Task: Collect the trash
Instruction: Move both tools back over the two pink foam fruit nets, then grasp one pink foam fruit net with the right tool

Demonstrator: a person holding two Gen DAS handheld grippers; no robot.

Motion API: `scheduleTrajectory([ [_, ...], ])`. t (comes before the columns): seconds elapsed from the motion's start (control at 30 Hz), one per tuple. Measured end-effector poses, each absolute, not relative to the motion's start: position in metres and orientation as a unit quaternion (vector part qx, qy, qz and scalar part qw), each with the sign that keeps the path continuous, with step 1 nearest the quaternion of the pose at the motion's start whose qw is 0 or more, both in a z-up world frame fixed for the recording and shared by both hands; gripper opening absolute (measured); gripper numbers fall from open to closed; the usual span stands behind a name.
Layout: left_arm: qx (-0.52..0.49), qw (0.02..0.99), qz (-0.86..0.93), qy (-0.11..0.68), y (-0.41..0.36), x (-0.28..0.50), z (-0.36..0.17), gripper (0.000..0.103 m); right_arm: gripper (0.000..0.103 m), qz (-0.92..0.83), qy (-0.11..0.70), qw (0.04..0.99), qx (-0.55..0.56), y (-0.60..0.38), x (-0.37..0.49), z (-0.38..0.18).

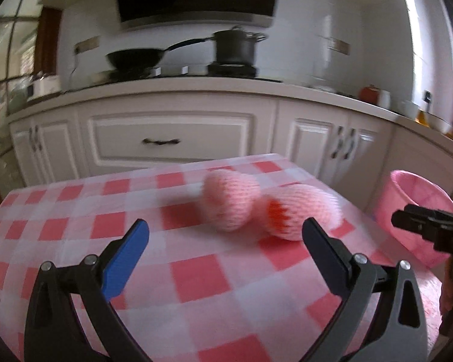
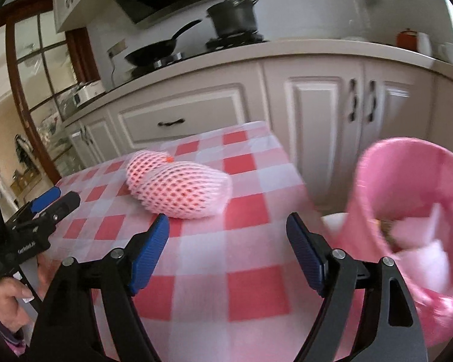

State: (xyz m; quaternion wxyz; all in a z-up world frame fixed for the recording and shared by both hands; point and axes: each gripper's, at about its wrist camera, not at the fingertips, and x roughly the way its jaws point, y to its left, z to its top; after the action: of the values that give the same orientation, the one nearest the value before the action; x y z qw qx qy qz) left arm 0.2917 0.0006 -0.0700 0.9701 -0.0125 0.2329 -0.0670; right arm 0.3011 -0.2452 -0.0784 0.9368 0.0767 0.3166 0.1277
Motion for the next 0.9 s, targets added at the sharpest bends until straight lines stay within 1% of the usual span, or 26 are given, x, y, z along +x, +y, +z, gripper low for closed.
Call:
scheduleTrajectory([
  [0.2, -0.035, 0.968, -0.043, 0.245, 0.032, 0.308, -0.072, 0.098, 0.080, 0.152, 0.337, 0.928, 0.044, -0.201, 0.333, -0.087],
  [0.37, -0.035, 0.969, -0.031, 0.243, 0.045, 0.318, -0.069, 0.098, 0.081, 0.162, 0.345, 0.924, 0.027, -0.176, 0.360, -0.089],
  [0.5, -0.041, 0.969, -0.026, 0.241, 0.055, 0.323, -0.067, 0.098, 0.084, 0.160, 0.352, 0.922, 0.016, -0.162, 0.385, -0.092],
  [0.67, -0.044, 0.967, -0.029, 0.250, 0.059, 0.330, -0.071, 0.098, 0.084, 0.149, 0.387, 0.910, 0.000, -0.154, 0.409, -0.111],
  [0.73, -0.043, 0.966, -0.031, 0.253, 0.058, 0.335, -0.073, 0.098, 0.080, 0.150, 0.390, 0.909, -0.006, -0.153, 0.410, -0.116],
  [0.77, -0.043, 0.965, -0.033, 0.255, 0.057, 0.337, -0.074, 0.098, 0.072, 0.148, 0.391, 0.908, -0.015, -0.152, 0.410, -0.119],
  [0.8, -0.044, 0.965, -0.037, 0.257, 0.055, 0.340, -0.074, 0.098, 0.067, 0.148, 0.393, 0.907, -0.017, -0.152, 0.410, -0.120],
  [0.83, -0.045, 0.964, -0.039, 0.258, 0.054, 0.343, -0.075, 0.098, 0.064, 0.148, 0.391, 0.908, -0.015, -0.154, 0.410, -0.120],
  [0.9, -0.047, 0.963, -0.044, 0.261, 0.052, 0.349, -0.076, 0.098, 0.053, 0.148, 0.386, 0.910, -0.017, -0.158, 0.408, -0.118],
])
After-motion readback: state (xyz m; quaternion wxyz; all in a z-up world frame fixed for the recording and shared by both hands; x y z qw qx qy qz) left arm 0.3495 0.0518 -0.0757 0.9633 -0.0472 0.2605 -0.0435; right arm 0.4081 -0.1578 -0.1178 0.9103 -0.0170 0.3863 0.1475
